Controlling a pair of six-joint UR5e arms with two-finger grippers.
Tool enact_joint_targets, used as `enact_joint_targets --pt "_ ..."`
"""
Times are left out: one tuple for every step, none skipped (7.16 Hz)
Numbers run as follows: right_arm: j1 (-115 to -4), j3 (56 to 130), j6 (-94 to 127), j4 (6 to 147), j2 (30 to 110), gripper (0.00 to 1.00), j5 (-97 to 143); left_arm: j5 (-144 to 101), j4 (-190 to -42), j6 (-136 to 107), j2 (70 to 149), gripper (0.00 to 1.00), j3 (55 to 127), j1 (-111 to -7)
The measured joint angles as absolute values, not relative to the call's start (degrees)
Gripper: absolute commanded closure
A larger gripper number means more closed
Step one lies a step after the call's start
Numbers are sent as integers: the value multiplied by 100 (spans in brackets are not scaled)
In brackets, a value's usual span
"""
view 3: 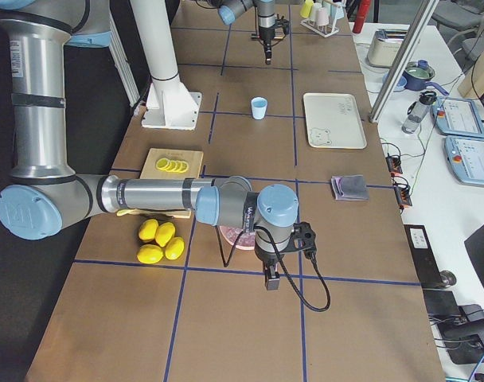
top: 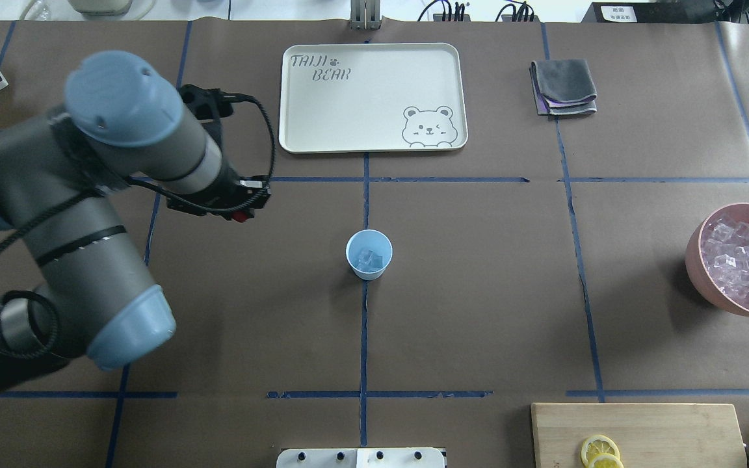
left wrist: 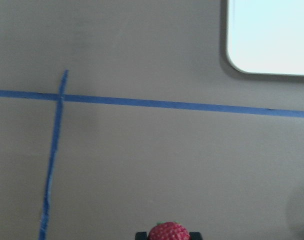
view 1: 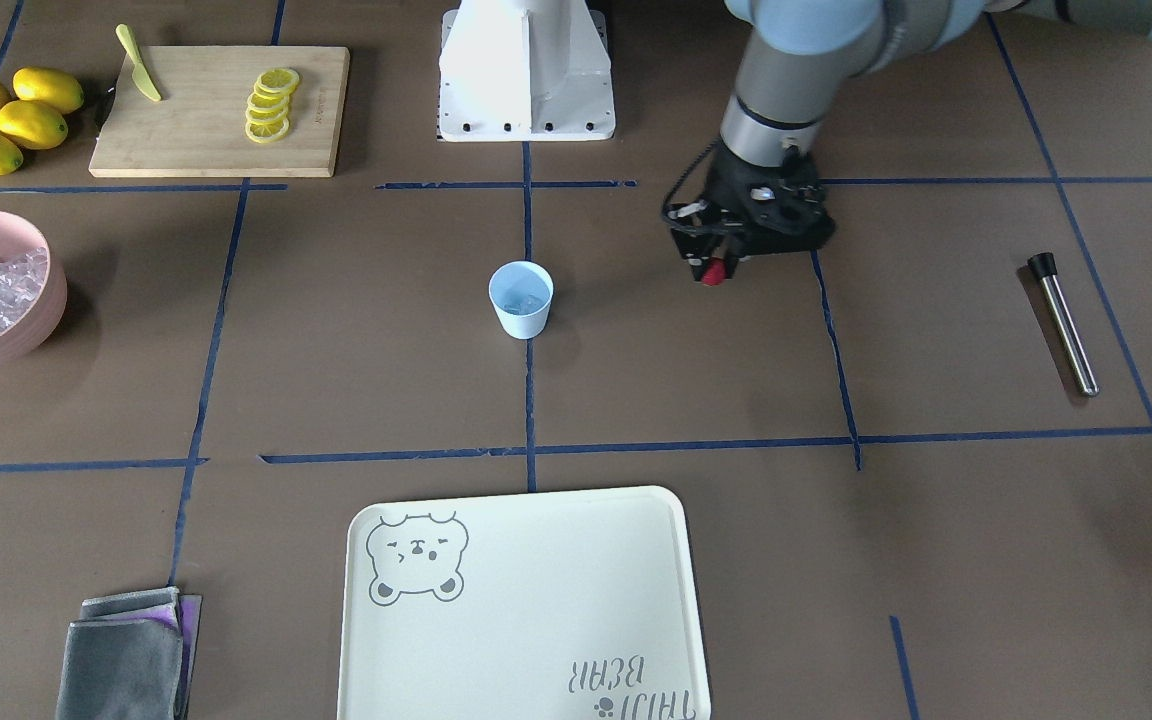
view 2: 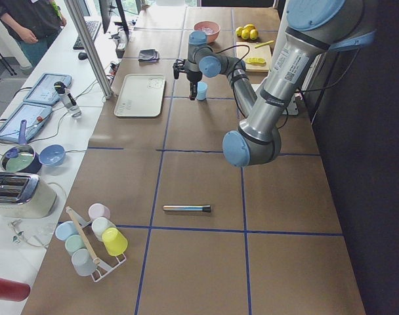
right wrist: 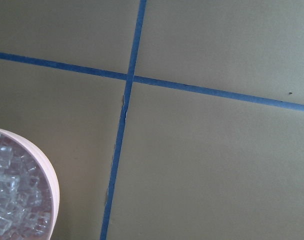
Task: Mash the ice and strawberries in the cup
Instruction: 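Carry the strawberry with the left gripper over the blue cup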
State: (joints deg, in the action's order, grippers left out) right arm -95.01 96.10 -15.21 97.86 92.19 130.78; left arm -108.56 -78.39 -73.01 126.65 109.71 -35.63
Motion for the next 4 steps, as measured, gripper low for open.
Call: enact_joint_targets --pt "-9501 9612 -1520 9786 9219 0 13078 -10642 -7680 -7705 13189 97 10657 -3302" --pt "-9501 9620 -1521 9787 9222 0 13078 -10469 -7631 -8013 13673 92 10220 -3107" --pt "-9501 9627 -1521 9785 9226 0 13078 -10321 -7626 -8188 13975 83 9899 -2953" --pt "-9501 9633 -1520 9783 9235 0 13078 -10242 -7634 -8268 14115 83 9746 -2859"
